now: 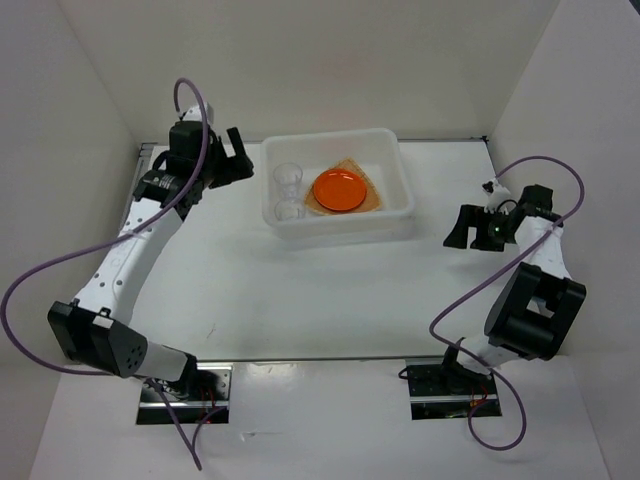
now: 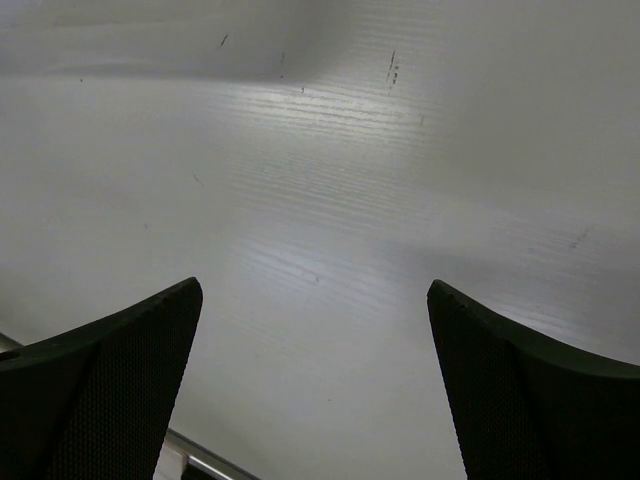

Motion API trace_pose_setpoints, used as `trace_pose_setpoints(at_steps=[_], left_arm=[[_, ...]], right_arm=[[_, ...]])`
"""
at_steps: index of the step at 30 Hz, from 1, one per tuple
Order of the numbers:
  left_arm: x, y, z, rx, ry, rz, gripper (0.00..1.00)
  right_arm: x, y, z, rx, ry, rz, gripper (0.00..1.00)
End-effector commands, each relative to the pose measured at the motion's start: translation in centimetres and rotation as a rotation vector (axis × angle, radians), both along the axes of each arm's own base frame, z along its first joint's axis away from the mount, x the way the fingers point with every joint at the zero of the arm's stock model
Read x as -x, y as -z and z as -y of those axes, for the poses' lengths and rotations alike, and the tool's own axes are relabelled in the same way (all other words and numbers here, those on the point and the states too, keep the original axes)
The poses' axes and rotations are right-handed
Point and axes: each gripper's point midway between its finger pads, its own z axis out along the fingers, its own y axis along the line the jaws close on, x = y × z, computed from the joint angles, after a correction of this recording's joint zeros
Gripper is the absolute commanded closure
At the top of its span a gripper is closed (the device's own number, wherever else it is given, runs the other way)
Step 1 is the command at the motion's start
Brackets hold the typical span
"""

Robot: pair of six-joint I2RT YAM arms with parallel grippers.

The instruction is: Place the mixed dishes into the plastic bin

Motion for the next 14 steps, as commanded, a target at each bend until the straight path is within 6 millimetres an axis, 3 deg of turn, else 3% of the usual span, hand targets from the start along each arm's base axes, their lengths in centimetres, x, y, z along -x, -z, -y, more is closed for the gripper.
trace_pose_setpoints(at_steps=[1,2,3,6,14], left_arm=[[1.6,3.6,-3.7,-0.097,-0.078,-0.082,0.0],[1.7,3.6,-4.3,-0.108,-0.081,-0.056,0.0],[2.3,5.6,-5.4,-0.142,-0.105,-0.086,0.0],[3.7,5.5,-7.0,-0.189,-0.158,-0.061,0.0],[4.4,5.9,-6.4,-0.145,-0.132,-0.011,0.0]], right_arm=[[-0.4,-0.3,0.4,0.031,0.019,0.036,0.02],[-0.4,-0.3,0.4,0.031,0.019,0.036,0.02],[-0.4,-0.3,0.4,0.031,0.019,0.036,0.02],[-0.4,-0.3,0.5,0.038,0.023,0.032,0.02],[-0.4,-0.3,0.5,0.038,0.023,0.032,0.02]])
